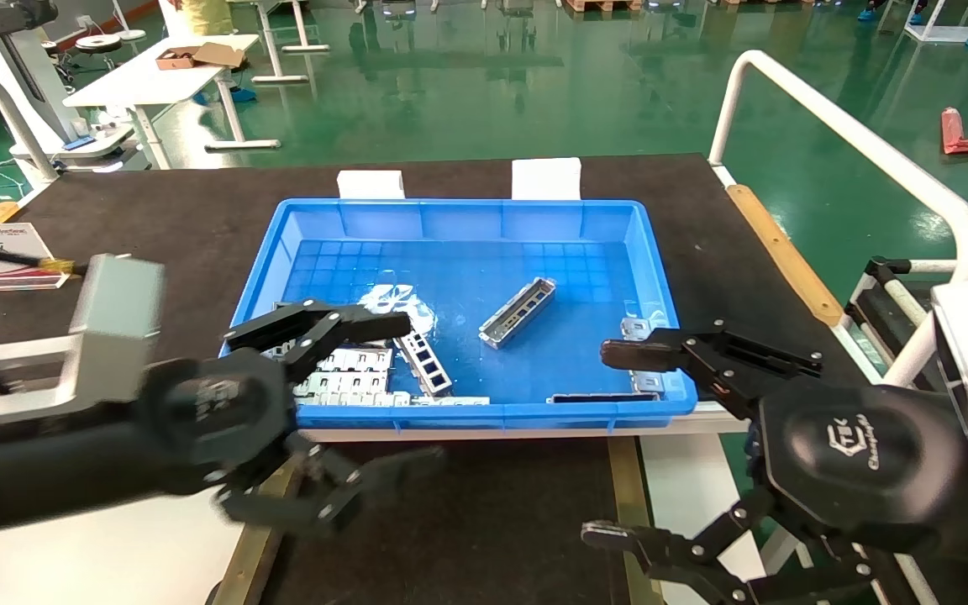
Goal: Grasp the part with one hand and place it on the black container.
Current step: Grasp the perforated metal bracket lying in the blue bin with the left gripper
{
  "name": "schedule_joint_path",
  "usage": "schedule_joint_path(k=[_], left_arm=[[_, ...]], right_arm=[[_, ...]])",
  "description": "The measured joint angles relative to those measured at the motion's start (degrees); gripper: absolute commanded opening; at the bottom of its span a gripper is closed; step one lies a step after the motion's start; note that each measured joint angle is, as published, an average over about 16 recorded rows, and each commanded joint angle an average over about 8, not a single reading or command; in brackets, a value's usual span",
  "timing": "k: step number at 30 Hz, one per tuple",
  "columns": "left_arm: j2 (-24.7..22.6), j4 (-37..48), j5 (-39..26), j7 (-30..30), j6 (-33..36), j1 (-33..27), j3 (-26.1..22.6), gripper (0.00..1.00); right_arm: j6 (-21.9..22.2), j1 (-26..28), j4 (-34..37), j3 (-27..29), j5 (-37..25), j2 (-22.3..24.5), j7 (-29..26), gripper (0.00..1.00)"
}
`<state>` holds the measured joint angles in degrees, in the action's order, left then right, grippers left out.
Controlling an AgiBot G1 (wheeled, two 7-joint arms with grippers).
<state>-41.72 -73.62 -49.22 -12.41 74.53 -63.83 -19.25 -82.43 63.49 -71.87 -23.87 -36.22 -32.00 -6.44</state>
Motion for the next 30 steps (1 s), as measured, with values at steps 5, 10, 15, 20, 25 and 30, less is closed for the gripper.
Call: schedule_joint_path(k=[5,10,15,20,25,30], left_arm=[[-3.83,1.39,-4.54,-0.34,-4.46,-2.0,-2.13,1.0],[-8.74,4.99,-9.72,-0.29,-8.92,-4.97,-4.69,1.0],[-14.53,11.1,-14.68,0.74,-13.12,-8.59,-7.2,1.0],[-20.69,19.03,-18.91,2.75,-17.05,-12.3,-9.38,1.0],[-26.56,27.52,-22.19,5.6,-20.74,-15.59,-11.02,1.0],[-31.25,35.22,-24.57,9.04,-24.14,-18.05,-12.31,1.0]], right_arm=[[0.0,0.0,0.0,0.0,0.0,0.0,0.0,1.0],[0.0,0.0,0.0,0.0,0.0,0.0,0.0,1.0],[0.0,0.0,0.0,0.0,0.0,0.0,0.0,1.0],[0.0,0.0,0.0,0.0,0.0,0.0,0.0,1.0],[0.0,0.0,0.0,0.0,0.0,0.0,0.0,1.0],[0.0,0.0,0.0,0.0,0.0,0.0,0.0,1.0]])
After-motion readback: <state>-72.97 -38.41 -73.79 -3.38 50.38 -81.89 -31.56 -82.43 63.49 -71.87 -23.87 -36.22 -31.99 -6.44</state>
